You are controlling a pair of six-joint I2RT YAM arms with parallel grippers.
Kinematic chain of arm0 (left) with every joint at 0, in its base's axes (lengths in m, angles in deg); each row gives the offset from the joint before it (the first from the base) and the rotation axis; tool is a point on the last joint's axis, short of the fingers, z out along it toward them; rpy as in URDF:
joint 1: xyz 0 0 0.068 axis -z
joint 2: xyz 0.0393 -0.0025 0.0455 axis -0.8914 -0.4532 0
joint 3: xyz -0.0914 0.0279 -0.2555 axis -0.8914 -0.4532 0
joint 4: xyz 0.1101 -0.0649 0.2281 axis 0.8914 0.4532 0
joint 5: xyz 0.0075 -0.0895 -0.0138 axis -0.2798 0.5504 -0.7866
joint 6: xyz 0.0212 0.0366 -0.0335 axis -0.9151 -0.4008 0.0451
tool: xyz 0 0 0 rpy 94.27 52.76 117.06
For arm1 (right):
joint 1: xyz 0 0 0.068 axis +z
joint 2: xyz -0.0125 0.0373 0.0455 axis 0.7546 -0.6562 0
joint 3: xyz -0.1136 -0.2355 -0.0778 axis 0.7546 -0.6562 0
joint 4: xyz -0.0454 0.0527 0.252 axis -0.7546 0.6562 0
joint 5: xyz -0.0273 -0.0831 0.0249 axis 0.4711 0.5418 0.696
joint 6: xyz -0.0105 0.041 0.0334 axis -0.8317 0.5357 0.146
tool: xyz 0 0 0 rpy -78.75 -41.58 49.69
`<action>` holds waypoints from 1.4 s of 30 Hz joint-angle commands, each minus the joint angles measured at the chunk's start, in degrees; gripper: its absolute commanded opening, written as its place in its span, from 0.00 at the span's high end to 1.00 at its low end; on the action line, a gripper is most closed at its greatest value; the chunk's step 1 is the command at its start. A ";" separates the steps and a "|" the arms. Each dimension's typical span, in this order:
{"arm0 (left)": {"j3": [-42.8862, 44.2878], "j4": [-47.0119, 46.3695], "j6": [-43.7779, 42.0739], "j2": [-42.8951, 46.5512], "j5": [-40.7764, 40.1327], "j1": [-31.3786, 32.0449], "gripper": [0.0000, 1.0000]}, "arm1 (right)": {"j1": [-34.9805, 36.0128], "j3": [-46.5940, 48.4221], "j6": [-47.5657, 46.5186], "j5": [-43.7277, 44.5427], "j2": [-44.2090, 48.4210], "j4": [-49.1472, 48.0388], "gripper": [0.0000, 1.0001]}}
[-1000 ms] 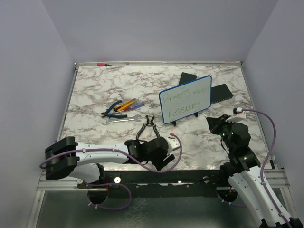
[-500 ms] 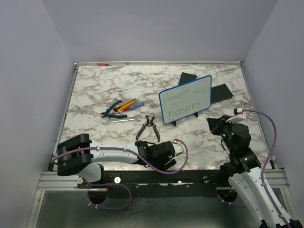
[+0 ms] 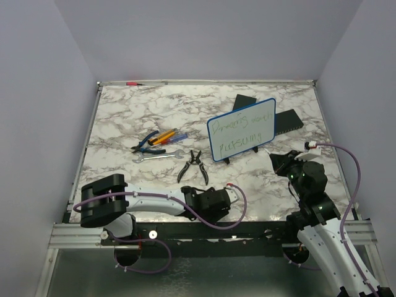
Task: Write a sentence on the whiteboard
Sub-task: Close the whiteboard marker at the center of the board.
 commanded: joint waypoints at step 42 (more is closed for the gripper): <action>-5.65 -6.15 3.51 2.25 0.54 0.47 0.82 | -0.17 4.26 0.38 -1.34 0.42 3.36 0.99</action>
